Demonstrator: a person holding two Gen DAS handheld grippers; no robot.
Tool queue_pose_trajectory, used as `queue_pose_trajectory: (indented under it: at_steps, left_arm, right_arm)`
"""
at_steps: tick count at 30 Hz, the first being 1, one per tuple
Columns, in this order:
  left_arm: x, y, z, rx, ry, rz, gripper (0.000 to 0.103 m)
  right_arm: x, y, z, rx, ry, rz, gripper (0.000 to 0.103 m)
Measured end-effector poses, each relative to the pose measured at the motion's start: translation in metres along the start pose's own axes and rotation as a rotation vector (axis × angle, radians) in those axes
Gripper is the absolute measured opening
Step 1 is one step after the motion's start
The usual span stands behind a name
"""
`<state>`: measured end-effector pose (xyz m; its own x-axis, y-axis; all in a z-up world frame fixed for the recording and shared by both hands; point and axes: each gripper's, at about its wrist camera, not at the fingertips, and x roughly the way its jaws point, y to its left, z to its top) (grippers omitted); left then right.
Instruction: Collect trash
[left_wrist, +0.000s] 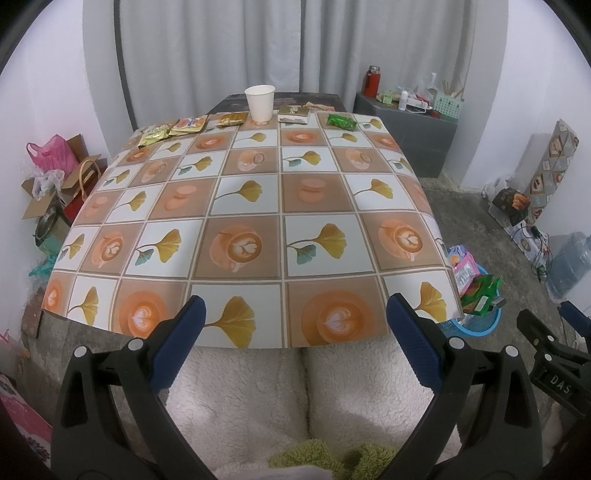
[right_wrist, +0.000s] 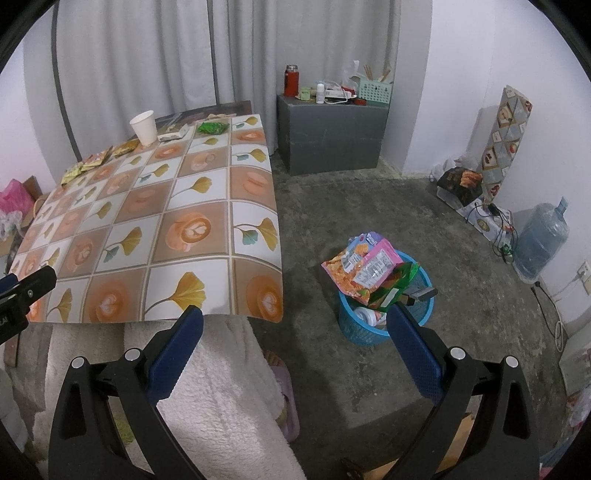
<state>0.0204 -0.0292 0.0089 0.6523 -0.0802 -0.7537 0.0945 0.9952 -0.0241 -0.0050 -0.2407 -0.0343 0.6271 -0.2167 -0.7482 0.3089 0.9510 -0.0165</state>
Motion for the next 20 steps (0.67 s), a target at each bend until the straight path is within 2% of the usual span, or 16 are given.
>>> queue_pose_trajectory:
  at_steps: [20]
  left_arm:
    - [-0.0007,0.0024,0.0022,0.003,-0.003,0.001,0.094]
  right_arm:
    - [-0.0006,0.0013,-0.0007,0.003,-0.001,-0.002,0.097]
